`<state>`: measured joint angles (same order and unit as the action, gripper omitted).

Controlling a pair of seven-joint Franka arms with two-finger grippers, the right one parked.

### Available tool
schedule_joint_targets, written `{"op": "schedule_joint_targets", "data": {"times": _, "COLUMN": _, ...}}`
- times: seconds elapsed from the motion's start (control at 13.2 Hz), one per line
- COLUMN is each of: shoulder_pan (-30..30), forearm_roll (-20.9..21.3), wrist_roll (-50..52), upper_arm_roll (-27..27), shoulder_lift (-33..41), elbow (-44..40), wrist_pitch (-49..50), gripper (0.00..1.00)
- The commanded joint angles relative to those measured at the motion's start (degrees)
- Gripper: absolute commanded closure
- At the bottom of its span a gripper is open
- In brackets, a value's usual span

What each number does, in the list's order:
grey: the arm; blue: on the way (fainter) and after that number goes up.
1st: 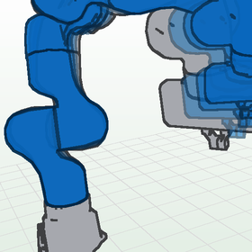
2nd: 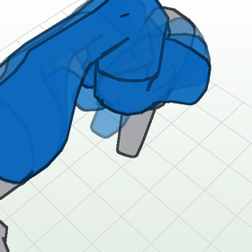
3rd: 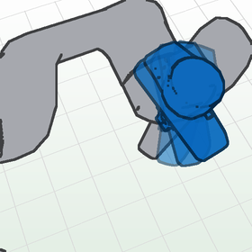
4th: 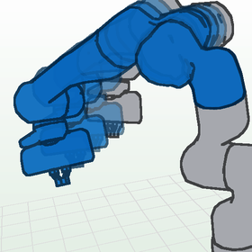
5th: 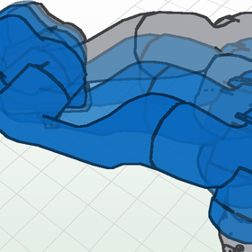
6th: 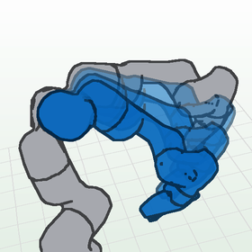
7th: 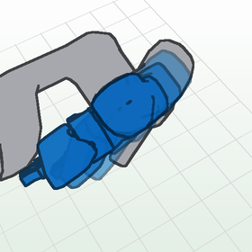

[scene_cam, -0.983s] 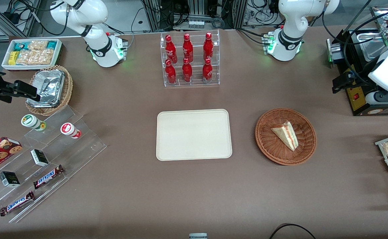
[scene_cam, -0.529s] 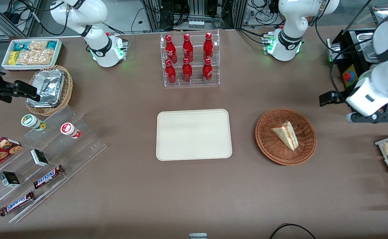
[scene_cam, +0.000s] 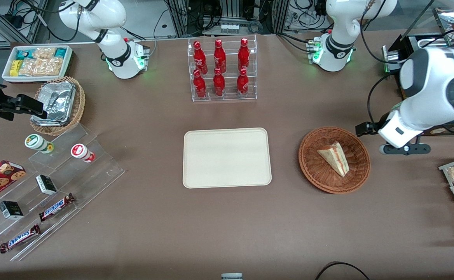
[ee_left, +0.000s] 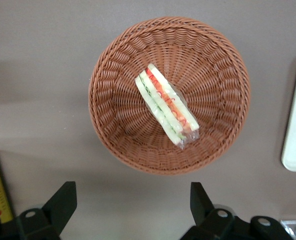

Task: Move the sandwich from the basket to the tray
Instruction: 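Move the left gripper over the wicker basket above the wrapped sandwich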

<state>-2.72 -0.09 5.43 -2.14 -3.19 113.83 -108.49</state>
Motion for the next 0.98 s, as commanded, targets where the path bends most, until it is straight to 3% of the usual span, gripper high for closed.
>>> {"op": "schedule_joint_targets", "data": {"times": 0.0, "shoulder_pan": -0.26, "forearm_roll": 0.53, "wrist_roll": 6.76, "upper_arm_roll": -1.29, "shoulder_lift": 3.19, "elbow": 7.35, "wrist_pitch": -7.07, "gripper": 0.0}}
{"op": "schedule_joint_targets", "data": {"times": 0.53, "shoulder_pan": -0.26, "forearm_roll": 0.53, "wrist_roll": 38.3, "upper_arm_roll": -5.95, "shoulder_lift": -0.84, "elbow": 11.59, "wrist_pitch": -20.61, "gripper": 0.0}}
{"op": "schedule_joint_targets", "data": {"times": 0.91, "shoulder_pan": -0.18, "forearm_roll": -0.09, "wrist_roll": 48.51, "upper_arm_roll": -5.95, "shoulder_lift": -3.22, "elbow": 11.67, "wrist_pitch": -23.87, "gripper": 0.0}}
